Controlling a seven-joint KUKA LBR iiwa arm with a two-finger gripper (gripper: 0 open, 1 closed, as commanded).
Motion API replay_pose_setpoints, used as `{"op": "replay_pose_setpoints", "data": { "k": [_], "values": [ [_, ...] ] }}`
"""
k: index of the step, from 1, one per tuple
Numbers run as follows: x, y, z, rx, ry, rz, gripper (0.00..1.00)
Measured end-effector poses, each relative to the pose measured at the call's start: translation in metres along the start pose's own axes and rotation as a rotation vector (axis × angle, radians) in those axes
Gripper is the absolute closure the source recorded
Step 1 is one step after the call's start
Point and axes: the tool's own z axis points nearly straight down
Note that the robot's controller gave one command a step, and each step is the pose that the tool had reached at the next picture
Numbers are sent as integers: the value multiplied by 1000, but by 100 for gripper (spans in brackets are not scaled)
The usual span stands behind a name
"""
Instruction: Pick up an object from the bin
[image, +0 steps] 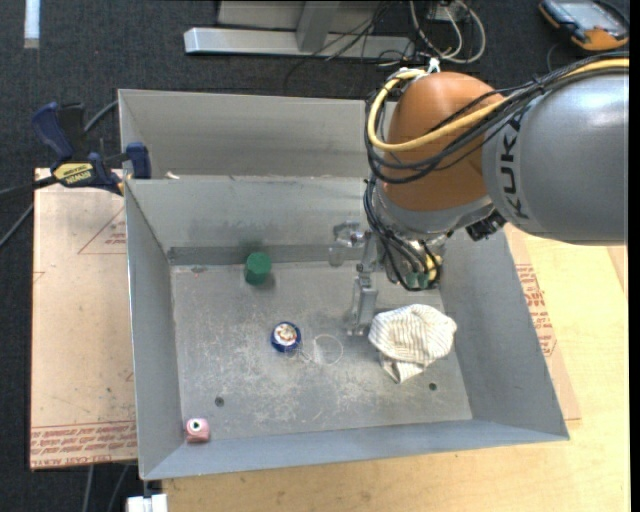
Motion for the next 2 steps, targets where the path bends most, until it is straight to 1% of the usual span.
{"op": "replay_pose_setpoints", "data": {
  "k": [1, 2],
  "values": [
    [-1, 0, -5, 0, -8, 2, 0],
    [-1, -1, -4, -1, -10, 4, 0]
  ]
}}
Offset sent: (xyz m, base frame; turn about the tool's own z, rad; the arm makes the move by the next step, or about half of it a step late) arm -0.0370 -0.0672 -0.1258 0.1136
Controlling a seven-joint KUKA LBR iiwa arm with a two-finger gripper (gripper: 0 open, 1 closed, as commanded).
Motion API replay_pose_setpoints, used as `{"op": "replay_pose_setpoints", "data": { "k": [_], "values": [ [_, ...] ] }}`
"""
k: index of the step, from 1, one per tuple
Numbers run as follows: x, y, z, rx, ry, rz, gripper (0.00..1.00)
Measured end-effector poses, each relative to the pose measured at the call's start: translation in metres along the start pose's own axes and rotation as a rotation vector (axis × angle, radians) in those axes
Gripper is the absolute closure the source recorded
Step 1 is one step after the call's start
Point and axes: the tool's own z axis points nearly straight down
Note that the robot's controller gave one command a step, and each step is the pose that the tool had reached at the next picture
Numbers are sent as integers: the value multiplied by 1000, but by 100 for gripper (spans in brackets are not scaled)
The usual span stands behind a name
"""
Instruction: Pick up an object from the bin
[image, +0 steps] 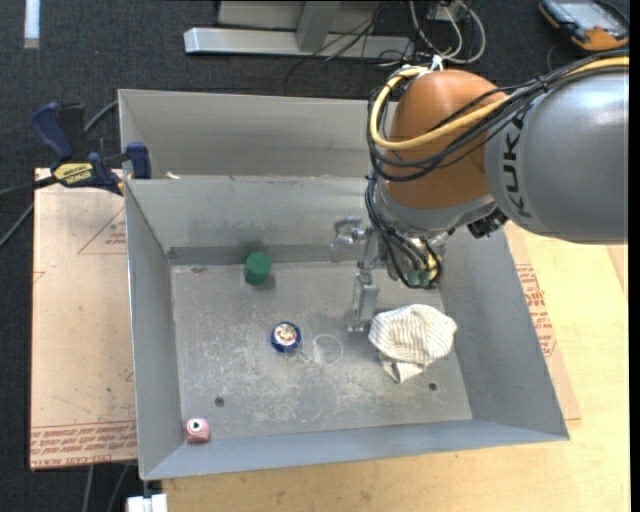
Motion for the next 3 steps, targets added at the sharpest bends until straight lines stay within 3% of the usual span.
{"op": "replay_pose_setpoints", "data": {
  "k": [1, 2, 3],
  "values": [
    [28, -1, 3, 0, 3, -64, 0],
    [16, -20, 89, 0, -5, -171, 0],
    [39, -36, 97, 0, 4, 187, 0]
  ]
}}
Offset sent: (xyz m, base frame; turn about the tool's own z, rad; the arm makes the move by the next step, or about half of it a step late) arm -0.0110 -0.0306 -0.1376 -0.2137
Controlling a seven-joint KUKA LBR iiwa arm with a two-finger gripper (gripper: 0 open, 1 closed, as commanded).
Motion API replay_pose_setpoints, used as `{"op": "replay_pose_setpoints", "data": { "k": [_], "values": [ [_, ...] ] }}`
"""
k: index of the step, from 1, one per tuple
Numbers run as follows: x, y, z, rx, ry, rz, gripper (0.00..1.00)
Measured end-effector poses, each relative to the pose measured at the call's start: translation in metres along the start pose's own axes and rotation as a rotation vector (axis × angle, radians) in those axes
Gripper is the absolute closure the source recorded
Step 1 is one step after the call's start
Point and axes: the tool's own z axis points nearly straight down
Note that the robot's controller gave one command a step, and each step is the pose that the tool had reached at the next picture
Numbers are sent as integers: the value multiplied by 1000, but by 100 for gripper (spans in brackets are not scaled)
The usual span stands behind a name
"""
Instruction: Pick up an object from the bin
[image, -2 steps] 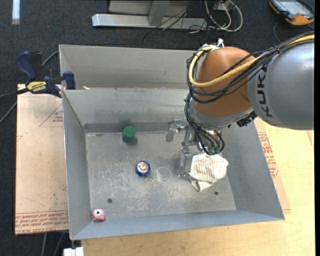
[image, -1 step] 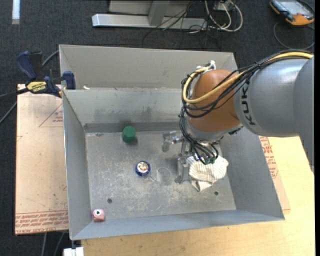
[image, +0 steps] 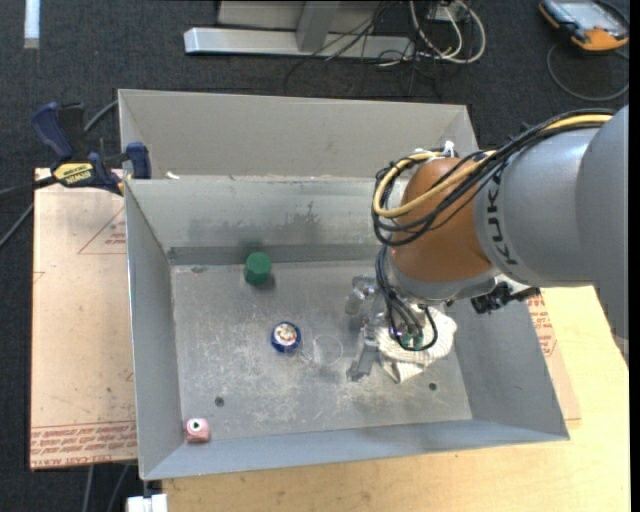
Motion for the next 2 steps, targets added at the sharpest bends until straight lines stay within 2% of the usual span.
{"op": "replay_pose_setpoints", "data": {
  "k": [1, 2],
  "values": [
    [-14, -40, 12, 0, -8, -440, 0],
    [7, -72, 32, -1, -4, -338, 0]
  ]
}}
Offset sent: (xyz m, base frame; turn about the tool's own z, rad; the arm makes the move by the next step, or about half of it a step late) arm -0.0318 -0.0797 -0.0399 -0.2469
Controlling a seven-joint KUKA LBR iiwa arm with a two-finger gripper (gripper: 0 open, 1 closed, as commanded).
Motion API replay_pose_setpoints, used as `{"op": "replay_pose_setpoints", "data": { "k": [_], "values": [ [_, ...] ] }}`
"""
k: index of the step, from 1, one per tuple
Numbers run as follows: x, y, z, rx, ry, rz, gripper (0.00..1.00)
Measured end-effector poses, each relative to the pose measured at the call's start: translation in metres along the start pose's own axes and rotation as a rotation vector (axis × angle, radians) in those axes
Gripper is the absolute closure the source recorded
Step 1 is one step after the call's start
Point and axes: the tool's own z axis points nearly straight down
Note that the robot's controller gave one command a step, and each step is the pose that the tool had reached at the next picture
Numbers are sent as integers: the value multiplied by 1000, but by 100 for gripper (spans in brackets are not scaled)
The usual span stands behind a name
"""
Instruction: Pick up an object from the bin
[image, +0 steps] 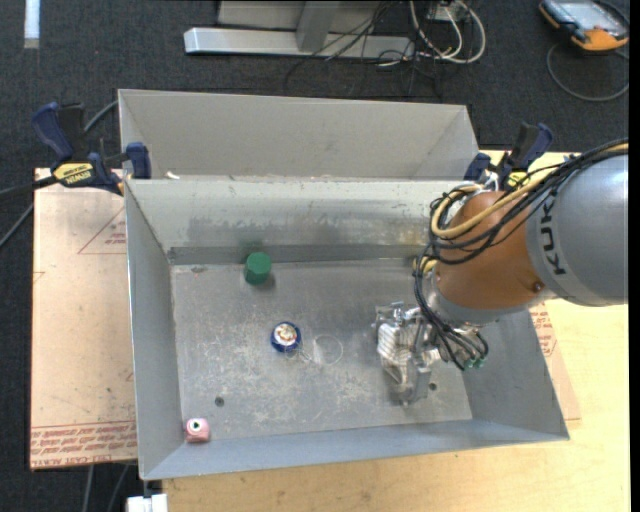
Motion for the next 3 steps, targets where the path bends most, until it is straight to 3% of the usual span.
{"op": "replay_pose_setpoints", "data": {
  "k": [1, 2, 3],
  "values": [
    [-10, -54, 7, 3, -8, 7, 0],
    [7, -67, -4, -1, -1, 162, 0],
    [8, -68, -5, 0, -2, 166, 0]
  ]
}}
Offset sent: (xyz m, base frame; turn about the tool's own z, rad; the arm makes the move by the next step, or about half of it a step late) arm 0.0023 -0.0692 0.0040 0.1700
